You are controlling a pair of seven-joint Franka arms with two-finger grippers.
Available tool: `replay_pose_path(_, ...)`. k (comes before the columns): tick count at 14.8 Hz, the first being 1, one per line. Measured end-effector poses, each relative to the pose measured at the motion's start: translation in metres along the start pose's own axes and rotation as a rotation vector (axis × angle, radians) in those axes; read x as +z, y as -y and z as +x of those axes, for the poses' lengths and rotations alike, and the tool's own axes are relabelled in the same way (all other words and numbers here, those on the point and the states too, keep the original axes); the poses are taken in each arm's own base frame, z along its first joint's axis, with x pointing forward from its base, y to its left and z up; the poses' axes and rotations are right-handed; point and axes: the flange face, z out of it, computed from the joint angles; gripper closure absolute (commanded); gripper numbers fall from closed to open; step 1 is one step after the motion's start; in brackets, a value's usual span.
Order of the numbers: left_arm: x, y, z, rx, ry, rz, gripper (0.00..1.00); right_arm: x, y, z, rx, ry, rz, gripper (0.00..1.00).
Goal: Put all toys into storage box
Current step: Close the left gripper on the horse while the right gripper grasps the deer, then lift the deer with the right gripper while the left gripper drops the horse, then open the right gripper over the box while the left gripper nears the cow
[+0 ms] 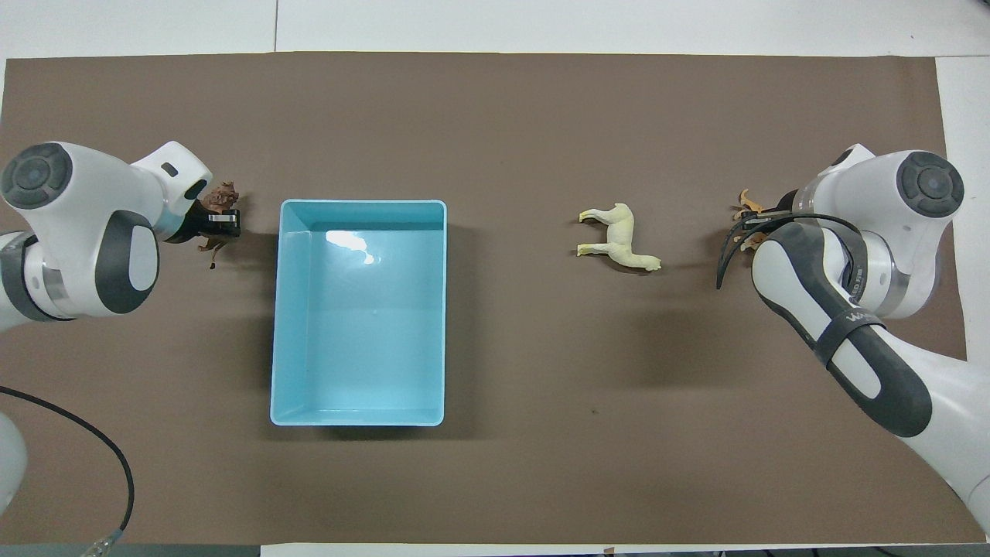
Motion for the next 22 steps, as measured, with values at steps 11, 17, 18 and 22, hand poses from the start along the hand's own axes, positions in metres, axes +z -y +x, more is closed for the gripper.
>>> replay_pose_path(11,-0.131,-0.170,-0.028,-0.148,0.120,0.022,1.00,-0.217,0.003,0.010,-0.014,0.017,0.056,1.00)
replay_pose_path(17,-0.067,-0.203,-0.100,-0.113,0.165,0.057,0.00,-0.310,0.011,-0.029,-0.030,0.038,0.081,1.00)
replay_pose_path(18,-0.068,-0.204,-0.103,-0.110,0.163,0.058,0.00,-0.316,0.014,-0.031,-0.015,0.040,0.082,1.00)
replay_pose_path(22,-0.091,-0.203,-0.101,-0.115,0.124,0.044,0.00,-0.335,0.070,-0.031,0.082,0.037,0.093,1.00)
